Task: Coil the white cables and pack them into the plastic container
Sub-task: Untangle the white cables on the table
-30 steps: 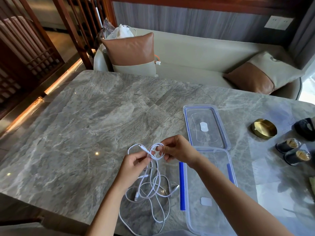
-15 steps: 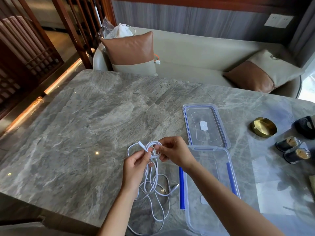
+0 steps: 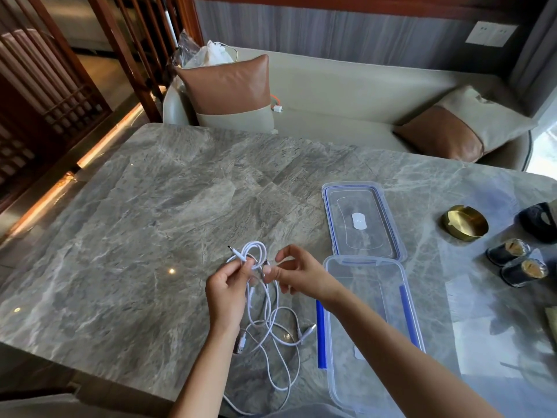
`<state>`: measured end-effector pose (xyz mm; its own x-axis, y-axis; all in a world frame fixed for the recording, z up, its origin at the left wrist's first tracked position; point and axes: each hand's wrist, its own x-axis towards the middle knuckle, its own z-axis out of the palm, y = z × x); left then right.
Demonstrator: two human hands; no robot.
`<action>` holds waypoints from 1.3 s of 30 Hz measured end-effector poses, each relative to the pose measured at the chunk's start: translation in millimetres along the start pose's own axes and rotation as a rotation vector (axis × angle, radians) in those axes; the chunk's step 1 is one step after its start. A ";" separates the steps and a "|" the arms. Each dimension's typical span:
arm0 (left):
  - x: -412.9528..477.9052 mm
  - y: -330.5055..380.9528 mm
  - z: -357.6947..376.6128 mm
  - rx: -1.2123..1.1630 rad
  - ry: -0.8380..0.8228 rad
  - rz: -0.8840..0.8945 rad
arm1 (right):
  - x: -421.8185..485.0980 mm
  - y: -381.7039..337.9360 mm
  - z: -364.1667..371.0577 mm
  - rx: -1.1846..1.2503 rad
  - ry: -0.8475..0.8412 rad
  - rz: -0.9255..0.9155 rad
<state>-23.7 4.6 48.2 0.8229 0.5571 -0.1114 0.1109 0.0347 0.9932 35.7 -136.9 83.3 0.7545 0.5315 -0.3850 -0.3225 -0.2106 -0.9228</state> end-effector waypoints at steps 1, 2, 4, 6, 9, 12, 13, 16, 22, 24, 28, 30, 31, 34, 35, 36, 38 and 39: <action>0.4 -2.1 -0.2 0.032 -0.007 0.021 | -0.6 1.5 1.9 0.001 -0.036 0.006; 0.3 -3.8 0.2 0.054 -0.011 0.034 | -1.1 2.6 3.8 0.009 -0.075 0.010; -0.1 -5.8 1.2 0.080 -0.007 0.039 | -1.2 3.4 6.6 0.031 -0.145 0.000; 1.0 -6.0 -0.5 0.092 -0.001 0.048 | -0.3 3.9 6.0 0.058 -0.151 -0.029; 7.4 -6.0 -12.7 0.086 0.032 0.031 | 1.2 4.8 -2.0 0.219 -0.057 -0.038; 17.7 -9.0 -32.8 -0.005 0.113 -0.050 | 4.1 8.0 -17.9 0.686 0.049 0.005; 20.2 -9.7 -38.6 -0.021 0.137 -0.064 | 5.3 9.2 -23.2 0.873 0.074 0.019; 23.3 -10.0 -46.6 -0.049 0.141 -0.112 | 8.4 12.4 -30.2 1.113 0.168 0.043; 18.6 -15.8 -53.1 0.001 -0.035 -0.238 | 17.4 7.9 -31.6 1.236 0.271 0.087; 18.3 -17.9 -57.0 0.058 -0.083 -0.233 | 19.8 6.2 -34.9 1.204 0.266 0.087; 19.4 -18.7 -59.8 0.135 -0.141 -0.222 | 24.7 4.4 -32.6 1.153 0.272 0.083; 20.5 -18.8 -60.9 0.160 -0.158 -0.224 | 26.6 1.1 -31.3 1.202 0.270 0.062; 21.4 -19.4 -61.8 0.172 -0.160 -0.225 | 27.1 -1.2 -31.4 1.244 0.247 0.051; 23.0 -21.1 -62.8 0.187 -0.162 -0.227 | 28.3 -9.6 -32.3 1.258 0.150 0.022; 23.1 -21.0 -61.7 0.185 -0.165 -0.232 | 28.9 -11.8 -32.4 1.240 0.129 0.013; 22.9 -20.8 -60.0 0.184 -0.171 -0.239 | 29.6 -13.4 -33.2 1.223 0.112 0.003; 21.1 -20.3 -55.6 0.197 -0.200 -0.264 | 30.0 -16.6 -36.2 1.198 0.066 -0.017; 19.5 -20.4 -53.3 0.213 -0.233 -0.288 | 29.9 -17.9 -38.0 1.191 0.034 -0.029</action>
<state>-39.7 59.0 27.5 0.8429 0.3461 -0.4120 0.4470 -0.0240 0.8942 85.7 -148.4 87.8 0.7793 0.4979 -0.3805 -0.6192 0.7051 -0.3456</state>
